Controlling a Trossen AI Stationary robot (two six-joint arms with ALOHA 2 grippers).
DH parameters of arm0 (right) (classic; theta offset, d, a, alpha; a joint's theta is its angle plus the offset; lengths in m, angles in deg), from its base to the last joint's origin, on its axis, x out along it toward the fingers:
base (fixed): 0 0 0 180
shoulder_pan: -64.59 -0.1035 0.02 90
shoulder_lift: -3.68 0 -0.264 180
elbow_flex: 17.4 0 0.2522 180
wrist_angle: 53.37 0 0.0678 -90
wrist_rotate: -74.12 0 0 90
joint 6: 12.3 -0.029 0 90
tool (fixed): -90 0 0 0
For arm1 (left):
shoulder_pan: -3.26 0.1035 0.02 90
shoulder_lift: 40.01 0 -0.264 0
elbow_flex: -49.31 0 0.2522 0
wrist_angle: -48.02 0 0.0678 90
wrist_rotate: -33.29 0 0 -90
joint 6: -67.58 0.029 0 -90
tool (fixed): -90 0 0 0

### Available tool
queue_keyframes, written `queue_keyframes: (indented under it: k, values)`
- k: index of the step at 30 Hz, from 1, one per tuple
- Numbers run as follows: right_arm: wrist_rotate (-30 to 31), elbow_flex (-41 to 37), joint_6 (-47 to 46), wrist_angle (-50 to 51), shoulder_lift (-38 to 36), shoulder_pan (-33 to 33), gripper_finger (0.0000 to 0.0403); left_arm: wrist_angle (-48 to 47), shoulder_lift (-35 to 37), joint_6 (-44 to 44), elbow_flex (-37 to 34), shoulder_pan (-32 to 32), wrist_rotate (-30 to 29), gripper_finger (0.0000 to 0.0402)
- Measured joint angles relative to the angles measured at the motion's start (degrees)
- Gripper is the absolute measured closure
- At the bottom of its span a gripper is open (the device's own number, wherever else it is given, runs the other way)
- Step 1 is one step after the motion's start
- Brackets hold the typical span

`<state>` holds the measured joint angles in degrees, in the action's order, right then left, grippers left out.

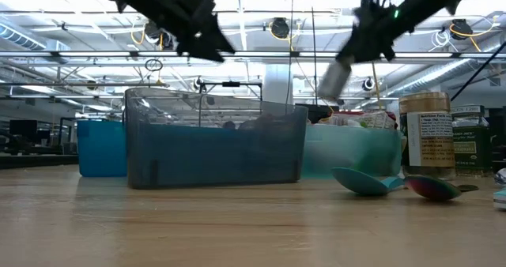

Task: Pick & Place Food Item
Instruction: Put the white seasoning bottle into the blue bin

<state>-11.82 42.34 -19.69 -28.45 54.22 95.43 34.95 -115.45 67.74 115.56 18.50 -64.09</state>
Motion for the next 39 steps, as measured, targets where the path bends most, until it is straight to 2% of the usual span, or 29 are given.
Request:
queue_keyframes:
  k: [5, 8, 13, 25, 28, 35, 39]
  values:
    - [0.1, -2.9, 3.4, -5.7, -1.6, -14.0, 0.0208, 8.5, -3.8, -0.7, 0.0, -1.7, 13.2, 0.0093]
    - [0.4, -5.3, 5.4, -11.1, -0.9, -21.6, 0.0208, 14.3, -7.1, -1.6, 0.1, -3.9, 16.7, 0.0091]
    - [5.3, -7.4, 6.8, -16.8, 0.9, -30.3, 0.0208, 14.1, -12.2, -4.4, 3.3, -7.7, 17.7, 0.0088]
    - [5.0, -7.7, 6.6, -22.5, 6.1, -39.5, 0.0208, 13.4, -21.3, -4.6, 12.2, -15.3, 18.0, 0.0088]
    - [4.9, -7.7, 6.6, -24.4, 6.6, -41.3, 0.0208, 13.5, -21.7, -4.6, 12.7, -16.3, 17.7, 0.0091]
    - [4.9, -7.7, 4.9, -25.1, 6.6, -44.9, 0.0208, 14.5, -21.8, -4.5, 12.7, -17.8, 12.0, 0.0093]
    - [5.0, -7.7, 5.6, -26.2, 6.6, -46.7, 0.0208, 14.7, -21.8, -4.0, 12.7, -18.3, 12.2, 0.0087]
